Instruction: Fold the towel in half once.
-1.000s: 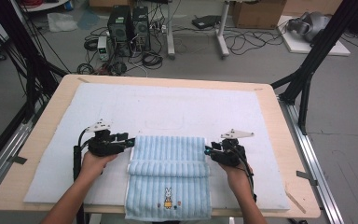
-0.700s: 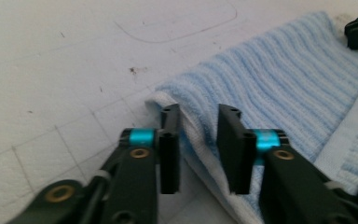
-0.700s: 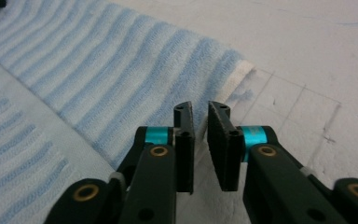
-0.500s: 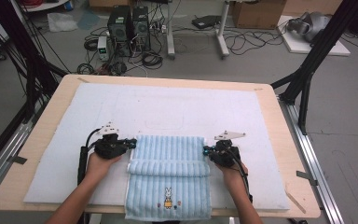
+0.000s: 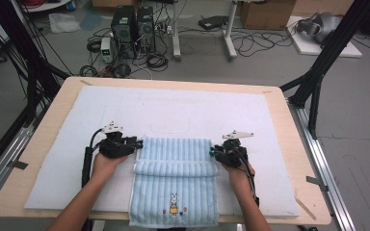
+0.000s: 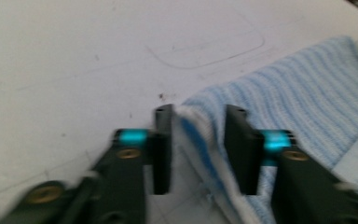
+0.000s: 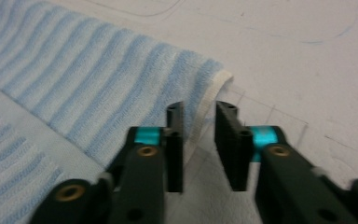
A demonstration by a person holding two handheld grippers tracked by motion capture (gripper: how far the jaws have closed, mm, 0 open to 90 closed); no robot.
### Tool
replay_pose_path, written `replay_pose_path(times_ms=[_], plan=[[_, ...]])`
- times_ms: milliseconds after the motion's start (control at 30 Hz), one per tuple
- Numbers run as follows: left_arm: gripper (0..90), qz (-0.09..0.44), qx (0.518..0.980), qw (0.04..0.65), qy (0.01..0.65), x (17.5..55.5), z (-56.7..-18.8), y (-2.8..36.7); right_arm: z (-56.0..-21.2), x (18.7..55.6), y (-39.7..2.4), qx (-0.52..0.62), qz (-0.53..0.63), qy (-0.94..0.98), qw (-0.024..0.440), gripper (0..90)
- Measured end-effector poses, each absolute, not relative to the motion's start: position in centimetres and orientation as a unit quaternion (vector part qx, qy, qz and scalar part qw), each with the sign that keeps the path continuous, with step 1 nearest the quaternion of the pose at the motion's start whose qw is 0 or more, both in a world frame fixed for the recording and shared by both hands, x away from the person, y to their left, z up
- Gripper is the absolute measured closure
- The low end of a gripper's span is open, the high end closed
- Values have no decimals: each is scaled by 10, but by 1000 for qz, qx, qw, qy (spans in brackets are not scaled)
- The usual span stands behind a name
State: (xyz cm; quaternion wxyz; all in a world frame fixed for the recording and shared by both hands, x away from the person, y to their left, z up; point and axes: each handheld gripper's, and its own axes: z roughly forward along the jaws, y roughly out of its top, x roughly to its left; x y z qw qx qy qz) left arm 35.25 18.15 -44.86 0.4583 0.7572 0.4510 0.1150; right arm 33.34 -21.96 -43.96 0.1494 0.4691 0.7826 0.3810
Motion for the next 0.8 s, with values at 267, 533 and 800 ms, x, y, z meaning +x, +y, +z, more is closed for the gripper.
replay_pose_path(times_ms=[267, 533, 800], plan=[[537, 111, 777, 443, 433, 349, -452, 174, -444, 333, -218, 472, 374, 787, 133, 533], [863, 94, 783, 447, 421, 352, -453, 172, -444, 331, -210, 449, 373, 804, 117, 861], [865, 110, 765, 464, 432, 378, -447, 167, -443, 348, -213, 459, 378, 790, 150, 863]])
